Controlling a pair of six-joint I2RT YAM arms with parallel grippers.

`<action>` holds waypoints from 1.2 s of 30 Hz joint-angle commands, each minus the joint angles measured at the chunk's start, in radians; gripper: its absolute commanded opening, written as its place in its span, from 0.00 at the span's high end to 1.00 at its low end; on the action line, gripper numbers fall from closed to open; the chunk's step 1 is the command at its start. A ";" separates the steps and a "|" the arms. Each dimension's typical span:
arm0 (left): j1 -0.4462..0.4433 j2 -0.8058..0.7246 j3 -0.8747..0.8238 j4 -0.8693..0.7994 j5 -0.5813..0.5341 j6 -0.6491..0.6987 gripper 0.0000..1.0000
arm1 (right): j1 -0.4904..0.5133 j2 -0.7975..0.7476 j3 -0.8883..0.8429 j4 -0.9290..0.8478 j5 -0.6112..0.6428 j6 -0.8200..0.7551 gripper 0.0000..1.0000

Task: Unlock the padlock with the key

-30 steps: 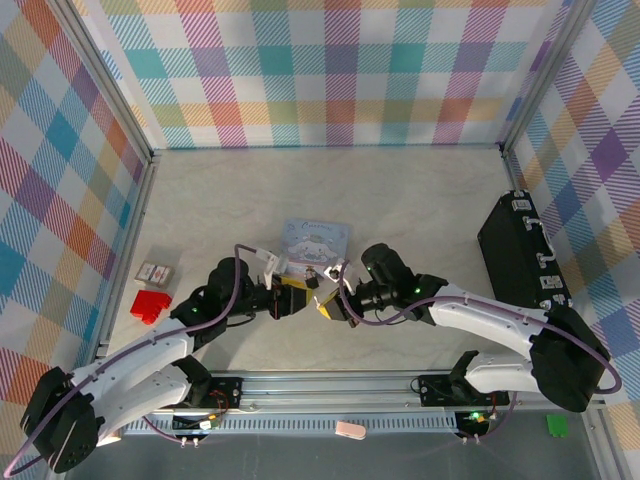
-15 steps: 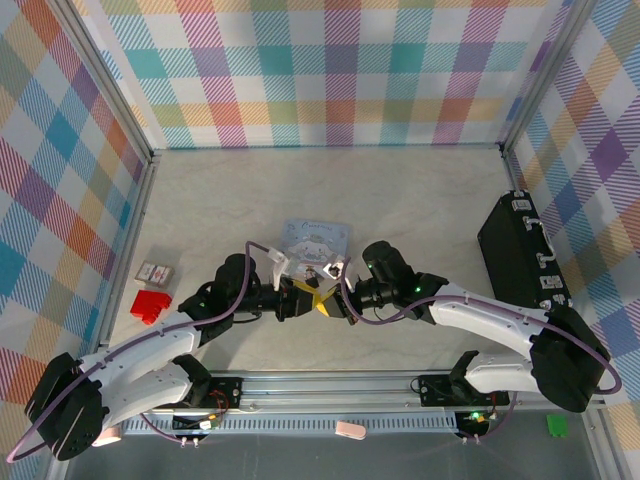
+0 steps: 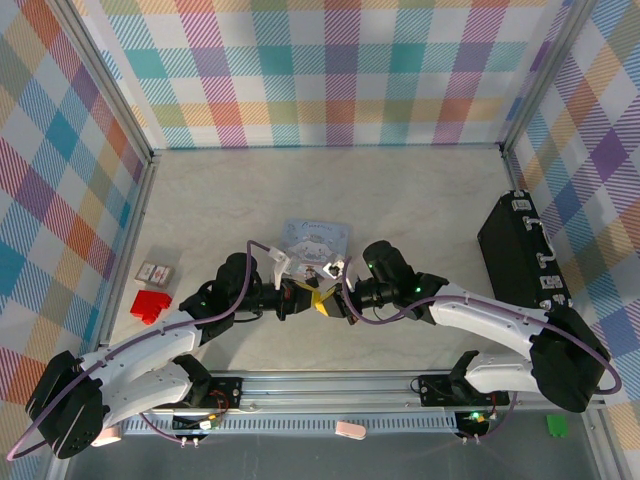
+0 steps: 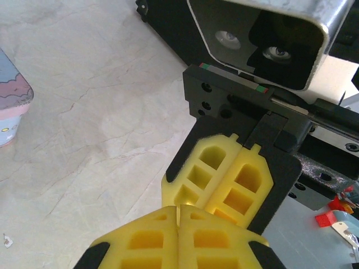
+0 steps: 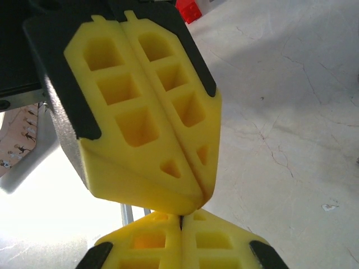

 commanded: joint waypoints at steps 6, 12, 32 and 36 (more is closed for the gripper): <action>-0.014 -0.049 -0.043 0.185 -0.201 -0.197 1.00 | -0.089 -0.091 -0.146 0.331 0.035 0.240 0.73; -0.016 -0.017 -0.096 0.397 -0.290 -0.354 1.00 | -0.135 -0.065 -0.224 0.681 -0.042 0.477 0.59; -0.015 0.077 -0.042 0.588 -0.220 -0.473 1.00 | -0.148 -0.005 -0.309 1.025 -0.084 0.569 0.49; -0.018 0.074 -0.039 0.602 -0.209 -0.487 1.00 | -0.147 -0.013 -0.316 1.003 -0.030 0.560 0.49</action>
